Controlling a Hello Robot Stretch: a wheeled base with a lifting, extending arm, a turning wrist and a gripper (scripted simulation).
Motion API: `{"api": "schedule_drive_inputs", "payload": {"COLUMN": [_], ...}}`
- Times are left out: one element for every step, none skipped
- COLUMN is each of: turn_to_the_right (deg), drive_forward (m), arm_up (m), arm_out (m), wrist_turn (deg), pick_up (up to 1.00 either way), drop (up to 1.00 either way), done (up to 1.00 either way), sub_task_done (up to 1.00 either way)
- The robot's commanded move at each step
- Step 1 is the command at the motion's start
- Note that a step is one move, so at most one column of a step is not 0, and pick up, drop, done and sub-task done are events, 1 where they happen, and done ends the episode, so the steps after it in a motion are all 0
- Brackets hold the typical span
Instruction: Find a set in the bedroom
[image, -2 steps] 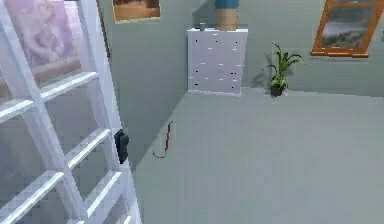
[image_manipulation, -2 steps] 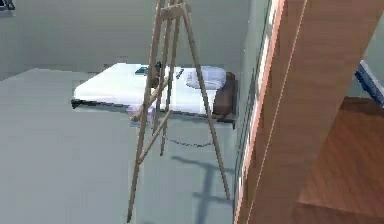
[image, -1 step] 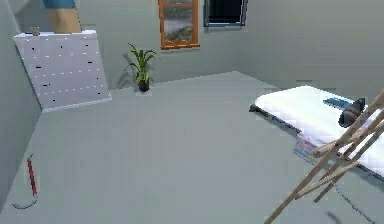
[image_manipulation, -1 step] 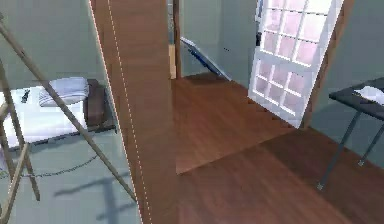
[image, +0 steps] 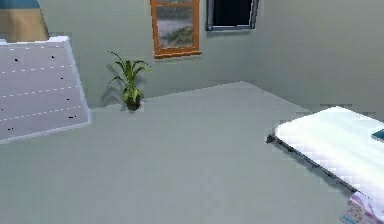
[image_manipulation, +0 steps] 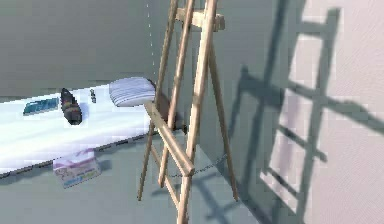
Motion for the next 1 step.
{"api": "schedule_drive_inputs", "payload": {"turn_to_the_right": [6.0], "drive_forward": [0.0], "arm_up": [0.0], "arm_out": [0.0], "wrist_turn": [0.0], "pick_up": [0.0], "drop": [0.0], "done": [0.0], "sub_task_done": [0.0]}}
